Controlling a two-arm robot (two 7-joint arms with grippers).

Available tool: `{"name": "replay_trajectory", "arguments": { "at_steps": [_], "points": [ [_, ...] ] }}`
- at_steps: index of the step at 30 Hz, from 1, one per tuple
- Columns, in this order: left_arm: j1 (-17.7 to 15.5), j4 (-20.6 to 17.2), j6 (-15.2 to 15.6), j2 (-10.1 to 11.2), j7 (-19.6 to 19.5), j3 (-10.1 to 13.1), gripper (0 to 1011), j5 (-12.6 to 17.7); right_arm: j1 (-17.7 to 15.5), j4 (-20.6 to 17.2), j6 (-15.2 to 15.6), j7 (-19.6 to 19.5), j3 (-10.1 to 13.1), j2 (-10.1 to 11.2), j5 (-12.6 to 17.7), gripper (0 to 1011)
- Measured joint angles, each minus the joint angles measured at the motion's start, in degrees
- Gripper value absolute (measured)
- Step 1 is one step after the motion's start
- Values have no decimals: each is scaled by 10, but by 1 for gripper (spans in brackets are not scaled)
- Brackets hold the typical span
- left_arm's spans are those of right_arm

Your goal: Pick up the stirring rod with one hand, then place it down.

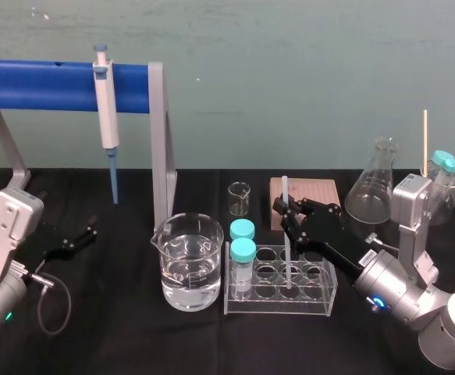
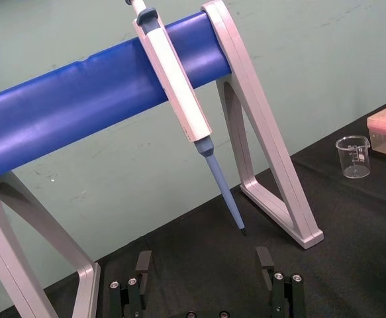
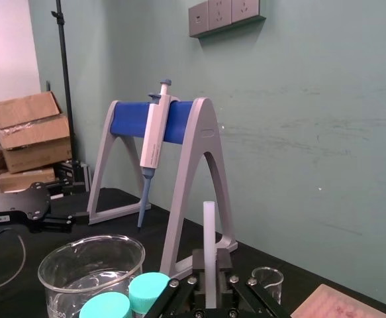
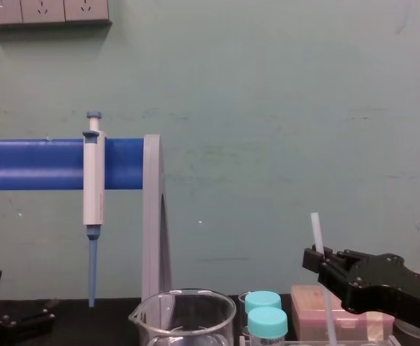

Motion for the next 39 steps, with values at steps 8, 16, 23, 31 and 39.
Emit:
{"name": "replay_trajectory", "arguments": {
  "at_steps": [8, 16, 23, 31, 39],
  "points": [
    [0, 0, 0, 0, 0, 0, 1000, 0, 0, 0, 0, 2, 0, 0, 1, 346],
    [0, 0, 0, 0, 0, 0, 1000, 0, 0, 0, 0, 3, 1, 0, 2, 585],
    [0, 0, 0, 0, 0, 0, 1000, 0, 0, 0, -1, 3, 1, 0, 3, 804],
    [0, 0, 0, 0, 0, 0, 1000, 0, 0, 0, -1, 3, 1, 0, 3, 1003],
    [0, 0, 0, 0, 0, 0, 1000, 0, -18, -39, 23, -88, 39, 3, -21, 1003]
  ]
}}
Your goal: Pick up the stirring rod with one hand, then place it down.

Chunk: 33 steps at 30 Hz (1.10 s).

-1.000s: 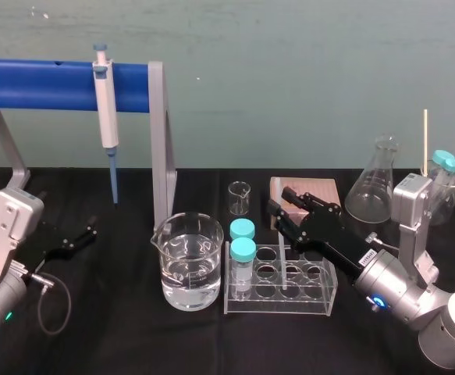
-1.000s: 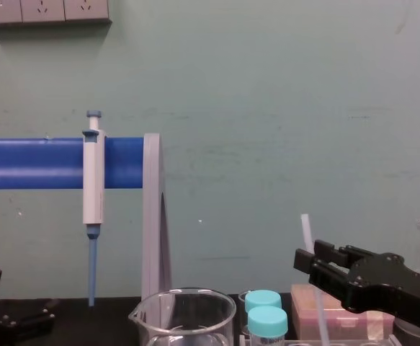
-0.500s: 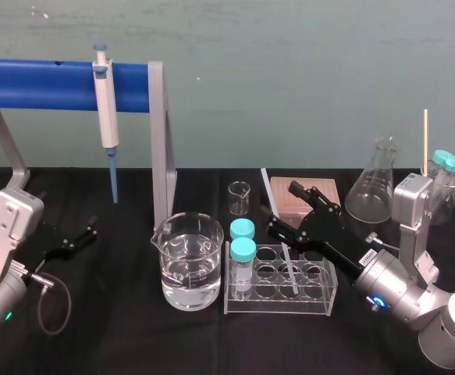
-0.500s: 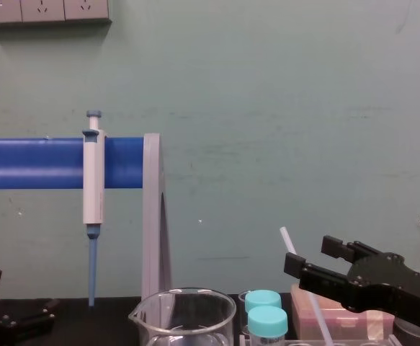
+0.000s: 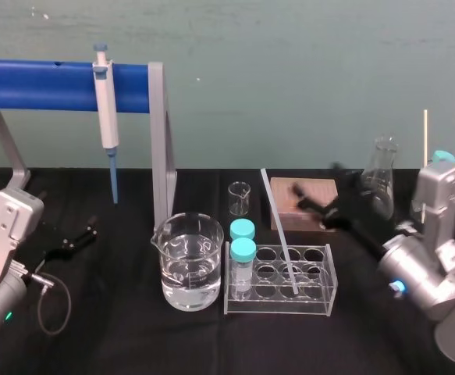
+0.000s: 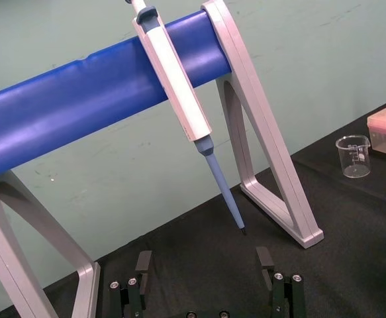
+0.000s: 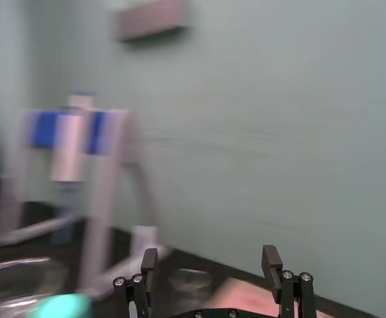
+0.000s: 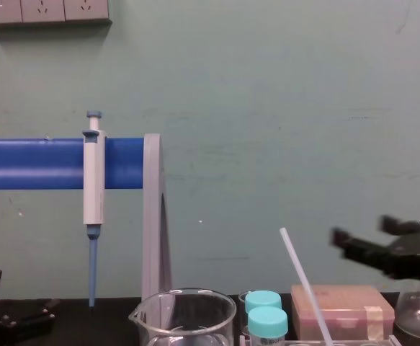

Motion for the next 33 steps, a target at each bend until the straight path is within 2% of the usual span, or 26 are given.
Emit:
{"name": "replay_trajectory", "arguments": {
  "at_steps": [1, 2, 3, 4, 8, 15, 33],
  "points": [
    [0, 0, 0, 0, 0, 0, 1000, 0, -4, -5, 6, -22, 7, -1, -7, 1003],
    [0, 0, 0, 0, 0, 0, 1000, 0, -13, -14, 20, -69, 23, -4, -22, 1003],
    [0, 0, 0, 0, 0, 0, 1000, 0, -16, -16, 24, -84, 28, -5, -28, 1003],
    [0, 0, 0, 0, 0, 0, 1000, 0, -23, -18, 36, -125, 40, -8, -44, 1003],
    [0, 0, 0, 0, 0, 0, 1000, 0, -34, -10, 60, -188, 60, -17, -68, 1003],
    [0, 0, 0, 0, 0, 0, 1000, 0, -35, 14, 69, -210, 70, -27, -87, 1003],
    [0, 0, 0, 0, 0, 0, 1000, 0, -35, 10, 69, -209, 69, -26, -84, 1003]
  ]
}}
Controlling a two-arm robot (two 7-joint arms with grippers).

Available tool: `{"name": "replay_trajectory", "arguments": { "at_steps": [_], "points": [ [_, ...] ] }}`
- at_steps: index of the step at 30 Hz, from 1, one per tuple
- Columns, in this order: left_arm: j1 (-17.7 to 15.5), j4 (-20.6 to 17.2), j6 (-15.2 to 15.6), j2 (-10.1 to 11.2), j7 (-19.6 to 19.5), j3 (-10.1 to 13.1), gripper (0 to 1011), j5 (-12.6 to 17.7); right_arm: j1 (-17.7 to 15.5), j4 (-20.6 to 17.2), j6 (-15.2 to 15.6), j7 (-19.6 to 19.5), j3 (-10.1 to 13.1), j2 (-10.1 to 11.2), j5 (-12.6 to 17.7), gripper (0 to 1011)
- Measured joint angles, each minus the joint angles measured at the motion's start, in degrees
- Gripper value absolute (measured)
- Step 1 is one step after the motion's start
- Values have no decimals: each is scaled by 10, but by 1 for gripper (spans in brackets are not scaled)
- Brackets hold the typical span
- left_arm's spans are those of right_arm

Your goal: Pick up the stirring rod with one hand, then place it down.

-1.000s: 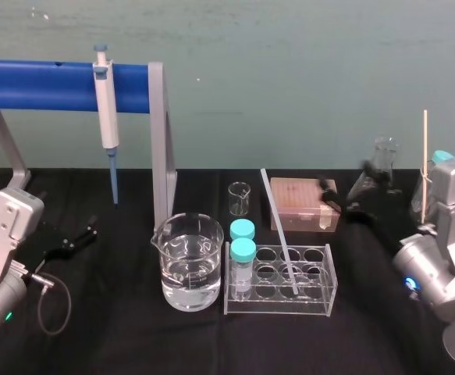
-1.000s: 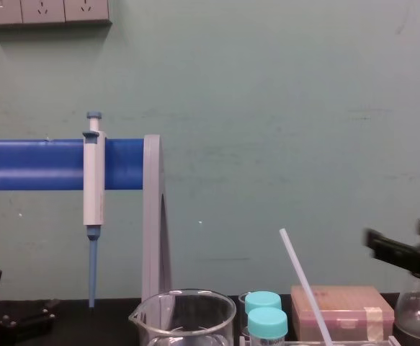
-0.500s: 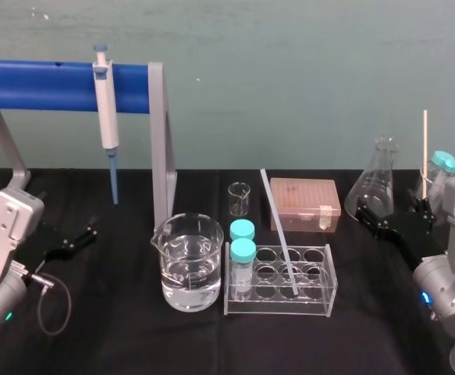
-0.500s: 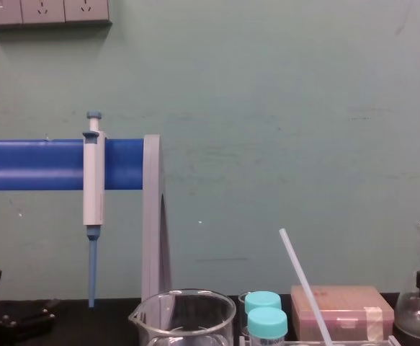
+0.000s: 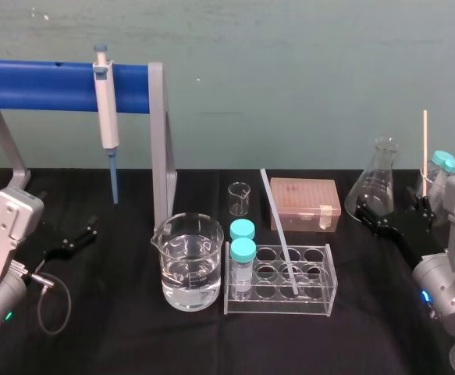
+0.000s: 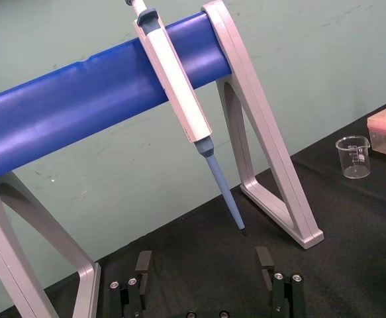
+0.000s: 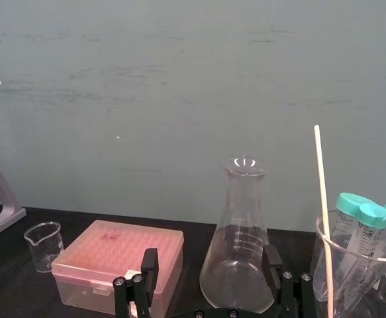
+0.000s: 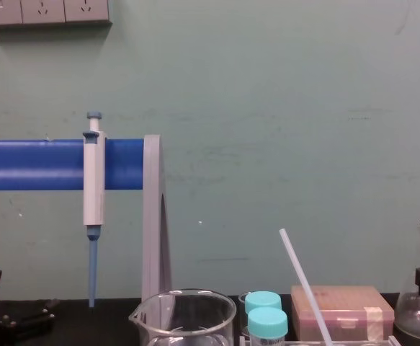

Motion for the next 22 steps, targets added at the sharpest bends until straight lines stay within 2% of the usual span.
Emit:
{"name": "replay_trajectory", "arguments": {
  "at_steps": [22],
  "points": [
    [0, 0, 0, 0, 0, 0, 1000, 0, 0, -1, -1, 2, -1, 1, 1, 1003]
  ]
}}
